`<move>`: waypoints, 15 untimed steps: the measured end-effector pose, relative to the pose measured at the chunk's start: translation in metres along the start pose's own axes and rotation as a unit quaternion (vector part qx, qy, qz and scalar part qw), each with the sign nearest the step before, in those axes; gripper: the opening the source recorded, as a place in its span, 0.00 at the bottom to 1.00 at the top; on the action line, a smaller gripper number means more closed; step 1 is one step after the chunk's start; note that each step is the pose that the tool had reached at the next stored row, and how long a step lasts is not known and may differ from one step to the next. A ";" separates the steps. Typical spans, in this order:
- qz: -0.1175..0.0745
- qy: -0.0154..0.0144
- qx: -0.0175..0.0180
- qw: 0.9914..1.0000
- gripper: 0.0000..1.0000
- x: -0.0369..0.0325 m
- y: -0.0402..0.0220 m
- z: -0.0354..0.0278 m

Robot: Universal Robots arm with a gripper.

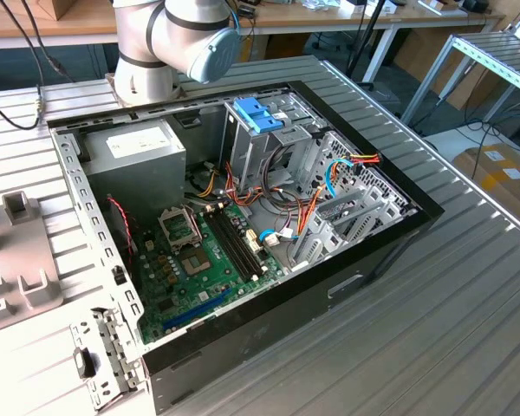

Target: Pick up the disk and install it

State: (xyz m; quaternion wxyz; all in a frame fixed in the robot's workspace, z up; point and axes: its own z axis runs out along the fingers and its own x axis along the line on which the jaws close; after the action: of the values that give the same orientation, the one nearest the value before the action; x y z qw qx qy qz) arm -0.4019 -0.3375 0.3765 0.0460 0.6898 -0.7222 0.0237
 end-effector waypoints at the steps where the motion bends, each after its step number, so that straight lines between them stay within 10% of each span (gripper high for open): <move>1: -0.003 0.000 0.000 1.000 0.11 0.0000 0.0000 0.0000; 8: -0.004 -0.002 0.000 1.000 0.11 0.0000 0.0001 0.0000; 14: -0.006 -0.065 0.004 0.998 0.11 0.0001 0.0002 0.0002; 15: -0.006 -0.071 0.004 0.997 0.11 0.0002 0.0002 0.0002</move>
State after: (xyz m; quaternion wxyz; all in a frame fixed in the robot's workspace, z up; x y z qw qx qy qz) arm -0.4022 -0.3377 0.3763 -0.0079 0.6941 -0.7194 -0.0230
